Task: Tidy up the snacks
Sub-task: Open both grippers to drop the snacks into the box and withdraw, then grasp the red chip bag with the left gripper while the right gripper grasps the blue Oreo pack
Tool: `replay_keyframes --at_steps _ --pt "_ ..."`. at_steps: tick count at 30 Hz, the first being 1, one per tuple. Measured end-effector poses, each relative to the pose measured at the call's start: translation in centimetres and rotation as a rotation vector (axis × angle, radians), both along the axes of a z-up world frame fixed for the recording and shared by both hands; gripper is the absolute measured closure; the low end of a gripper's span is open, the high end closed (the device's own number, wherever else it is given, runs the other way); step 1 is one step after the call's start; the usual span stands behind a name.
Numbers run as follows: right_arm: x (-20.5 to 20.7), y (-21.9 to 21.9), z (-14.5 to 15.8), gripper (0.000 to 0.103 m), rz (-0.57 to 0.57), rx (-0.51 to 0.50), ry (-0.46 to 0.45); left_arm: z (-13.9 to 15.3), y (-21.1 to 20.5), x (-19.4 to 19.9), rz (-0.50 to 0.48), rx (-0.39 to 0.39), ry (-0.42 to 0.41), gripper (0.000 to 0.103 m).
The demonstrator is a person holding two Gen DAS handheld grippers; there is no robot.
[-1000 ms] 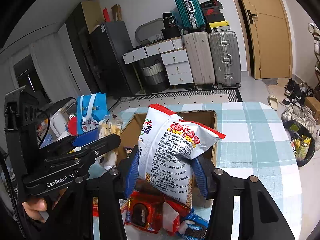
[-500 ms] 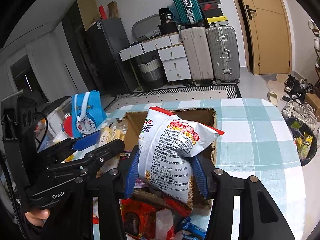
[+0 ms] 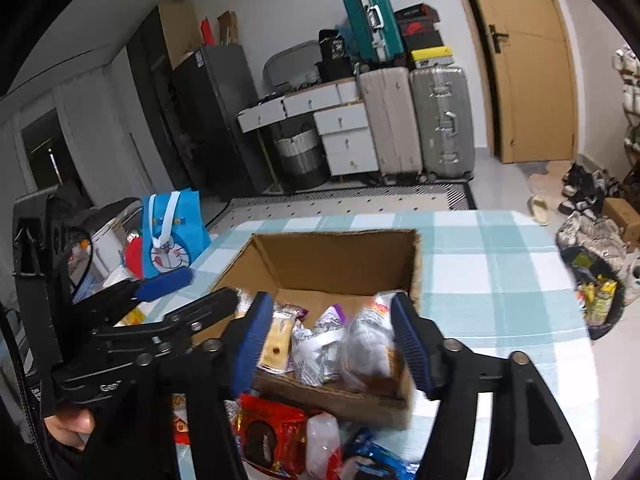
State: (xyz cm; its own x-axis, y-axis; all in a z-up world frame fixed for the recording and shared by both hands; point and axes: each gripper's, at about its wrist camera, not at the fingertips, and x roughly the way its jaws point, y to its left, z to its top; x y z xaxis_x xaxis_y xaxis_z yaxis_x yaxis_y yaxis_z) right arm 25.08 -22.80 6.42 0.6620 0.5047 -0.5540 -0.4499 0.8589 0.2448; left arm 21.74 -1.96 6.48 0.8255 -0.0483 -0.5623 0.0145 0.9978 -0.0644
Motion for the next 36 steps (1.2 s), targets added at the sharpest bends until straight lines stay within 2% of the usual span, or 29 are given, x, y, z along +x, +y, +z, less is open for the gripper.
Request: replay_keyframes --at_steps 1,4,7,10,19,22,26,30,36 --pt "-0.4 -0.5 0.3 0.018 -0.003 0.005 -0.001 0.2 0.2 -0.6 -0.004 -0.008 -0.003 0.018" --pt "-1.3 -1.7 0.7 0.001 -0.003 0.042 0.018 0.4 0.9 -2.4 0.001 -0.027 -0.002 0.000" --pt "-2.5 -2.6 0.9 0.001 -0.007 0.047 0.037 0.6 1.6 -4.3 0.013 -0.025 -0.012 0.001" --pt "-4.2 -2.9 0.7 0.000 -0.022 0.006 0.020 0.3 1.8 -6.2 0.012 -0.012 -0.011 0.001" --pt "-7.8 -3.2 -1.9 0.000 -0.020 -0.046 0.051 -2.8 3.7 -11.5 0.040 0.011 0.033 0.001" --pt "-8.7 -3.6 -2.6 0.000 -0.010 -0.008 0.078 -3.9 3.9 -12.3 0.030 0.006 0.053 0.001" --pt "-9.0 -3.4 -3.2 0.000 -0.018 -0.052 0.084 -4.9 3.9 -12.5 0.021 0.028 0.078 0.000" --pt "-8.4 -3.5 -3.6 0.000 -0.029 -0.080 0.099 -5.4 4.2 -12.3 0.001 -0.030 0.109 0.001" --pt "-7.1 -4.6 -4.6 0.000 -0.069 -0.110 0.128 -5.7 3.6 -11.7 -0.012 -0.011 0.132 0.001"
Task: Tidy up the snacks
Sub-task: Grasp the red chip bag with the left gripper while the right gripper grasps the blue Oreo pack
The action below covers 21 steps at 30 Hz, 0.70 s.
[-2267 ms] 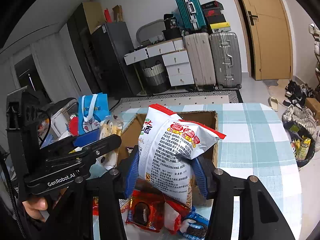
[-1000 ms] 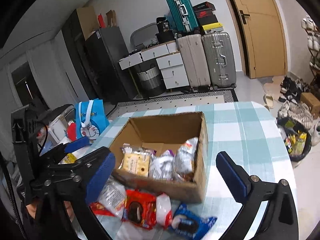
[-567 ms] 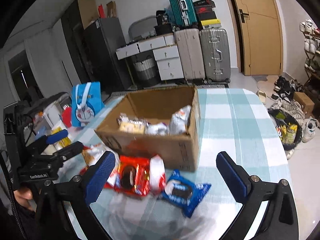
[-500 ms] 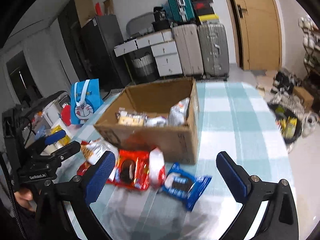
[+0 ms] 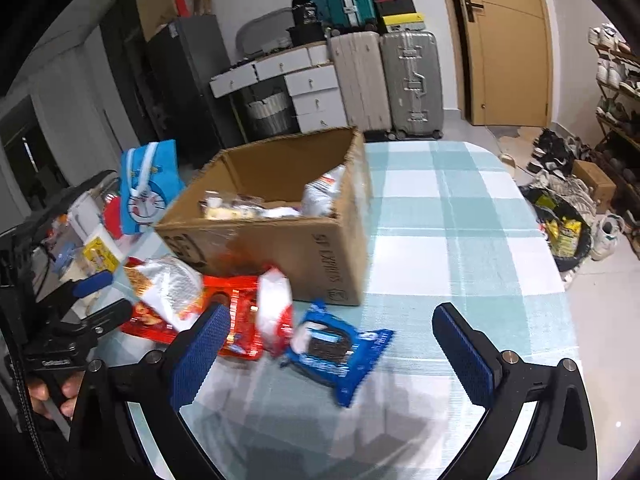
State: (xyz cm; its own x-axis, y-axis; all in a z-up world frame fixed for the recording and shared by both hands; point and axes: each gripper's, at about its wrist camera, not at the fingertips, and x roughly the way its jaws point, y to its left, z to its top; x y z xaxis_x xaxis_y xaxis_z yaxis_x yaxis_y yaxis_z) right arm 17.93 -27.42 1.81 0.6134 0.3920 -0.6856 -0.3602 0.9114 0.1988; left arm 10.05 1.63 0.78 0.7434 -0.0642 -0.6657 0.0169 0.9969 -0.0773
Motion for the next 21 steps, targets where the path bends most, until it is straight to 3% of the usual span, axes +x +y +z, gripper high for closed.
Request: replay_keyframes --at_steps 10,21 --pt "1.5 -0.6 -2.6 0.000 -0.035 -0.089 0.067 -0.6 -0.1 0.4 0.004 0.025 0.021 0.001" --pt "2.6 0.3 -5.4 0.000 -0.051 -0.095 0.127 -1.1 0.3 0.7 0.007 0.024 0.034 0.001"
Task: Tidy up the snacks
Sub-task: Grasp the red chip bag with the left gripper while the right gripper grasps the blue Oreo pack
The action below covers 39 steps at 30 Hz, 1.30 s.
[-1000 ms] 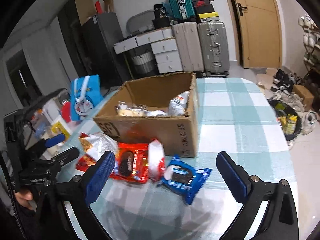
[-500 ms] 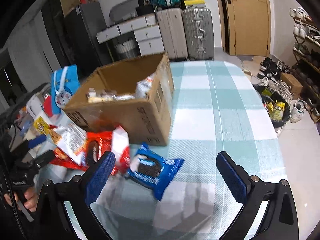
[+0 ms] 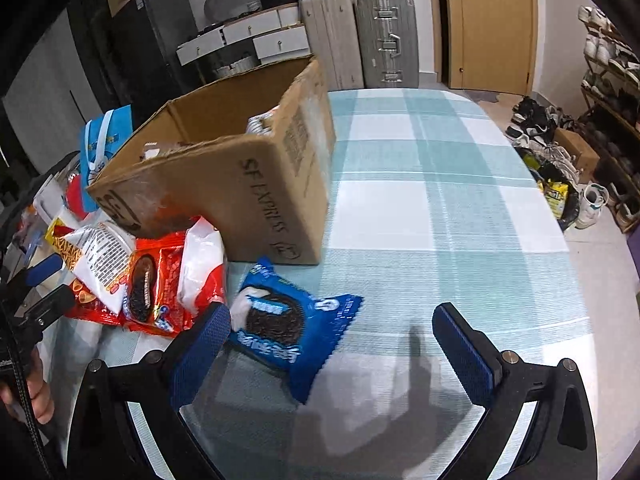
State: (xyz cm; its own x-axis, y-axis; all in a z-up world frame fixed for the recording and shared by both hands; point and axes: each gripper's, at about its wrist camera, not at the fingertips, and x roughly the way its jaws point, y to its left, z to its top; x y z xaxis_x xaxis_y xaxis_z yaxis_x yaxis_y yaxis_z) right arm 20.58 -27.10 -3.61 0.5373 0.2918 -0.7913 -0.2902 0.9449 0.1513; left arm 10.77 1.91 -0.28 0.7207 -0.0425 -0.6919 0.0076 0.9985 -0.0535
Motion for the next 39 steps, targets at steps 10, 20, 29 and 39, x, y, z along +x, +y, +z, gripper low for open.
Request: replay_keyframes --at_steps 10,20,29,39 --pt "0.1 1.9 -1.1 0.000 0.022 -0.027 0.013 -0.6 0.2 0.4 -0.008 -0.005 0.026 0.001" --pt "0.4 0.9 -1.2 0.000 -0.001 -0.069 0.026 -1.3 0.4 0.8 -0.004 -0.011 0.050 0.001" --pt "0.3 1.5 -1.7 0.000 0.020 -0.081 0.040 -1.5 0.4 0.9 -0.012 -0.008 0.062 0.001" --pt "0.3 1.6 -1.9 0.002 0.017 -0.083 0.035 -3.0 1.1 1.6 0.006 -0.070 0.095 0.001"
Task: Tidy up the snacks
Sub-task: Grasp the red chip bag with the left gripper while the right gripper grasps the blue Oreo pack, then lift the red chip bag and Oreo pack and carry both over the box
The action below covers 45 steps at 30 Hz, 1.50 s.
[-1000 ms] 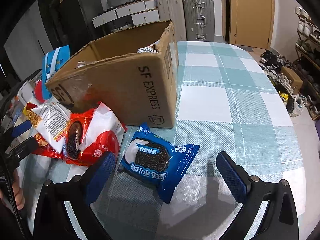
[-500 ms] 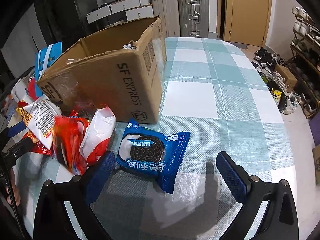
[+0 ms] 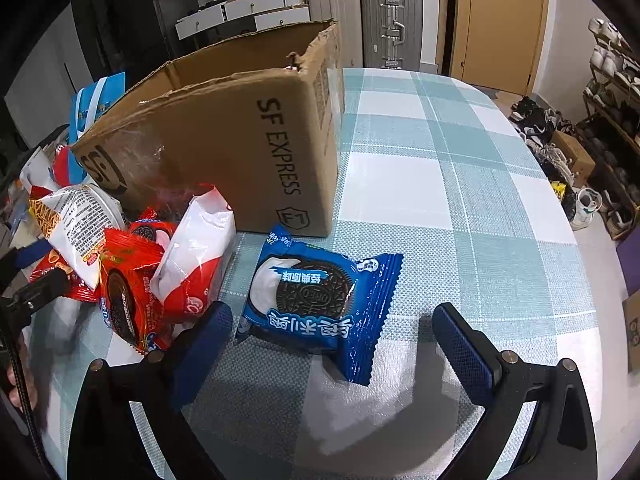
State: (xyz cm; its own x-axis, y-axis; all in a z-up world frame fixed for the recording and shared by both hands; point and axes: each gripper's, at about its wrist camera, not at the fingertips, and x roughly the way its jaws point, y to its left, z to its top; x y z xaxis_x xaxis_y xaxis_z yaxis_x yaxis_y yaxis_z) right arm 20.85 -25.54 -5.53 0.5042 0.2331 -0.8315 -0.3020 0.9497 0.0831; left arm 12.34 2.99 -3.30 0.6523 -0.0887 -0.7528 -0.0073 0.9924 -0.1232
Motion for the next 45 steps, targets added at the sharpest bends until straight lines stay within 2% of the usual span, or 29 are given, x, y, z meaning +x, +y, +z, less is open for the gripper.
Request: replay_keyframes --at_steps 2,4,14,19,22,27,30,39,45 --pt "0.0 -0.3 -0.1 0.006 0.003 0.016 0.002 -0.4 0.0 0.2 -0.003 -0.011 0.005 0.001" --pt "0.1 -0.5 0.0 0.014 0.011 0.024 -0.001 -0.8 -0.1 0.4 -0.007 -0.008 0.012 0.001" --pt "-0.2 -0.1 0.1 0.024 0.039 0.023 -0.020 -1.8 0.5 1.1 0.014 -0.053 0.020 0.001" --pt "-0.8 0.2 0.3 0.045 0.074 0.007 -0.042 -2.0 0.6 1.2 0.013 -0.068 0.016 0.002" --pt "-1.1 0.1 0.5 0.054 0.089 0.006 -0.050 -2.3 0.6 1.3 -0.002 -0.095 0.020 0.010" --pt "-1.3 -0.3 0.7 0.056 0.092 0.012 -0.055 -2.6 0.2 1.4 -0.041 -0.136 0.026 0.038" --pt "-1.4 -0.4 0.9 0.056 0.089 0.014 -0.061 -2.5 0.1 1.3 -0.046 -0.145 0.023 0.046" --pt "-1.2 -1.6 1.7 0.057 0.053 0.036 -0.087 -0.3 0.7 0.3 -0.008 -0.086 -0.061 0.048" --pt "-1.5 -2.1 3.0 0.057 0.036 0.055 -0.124 1.9 2.1 -0.6 0.042 -0.074 -0.126 0.047"
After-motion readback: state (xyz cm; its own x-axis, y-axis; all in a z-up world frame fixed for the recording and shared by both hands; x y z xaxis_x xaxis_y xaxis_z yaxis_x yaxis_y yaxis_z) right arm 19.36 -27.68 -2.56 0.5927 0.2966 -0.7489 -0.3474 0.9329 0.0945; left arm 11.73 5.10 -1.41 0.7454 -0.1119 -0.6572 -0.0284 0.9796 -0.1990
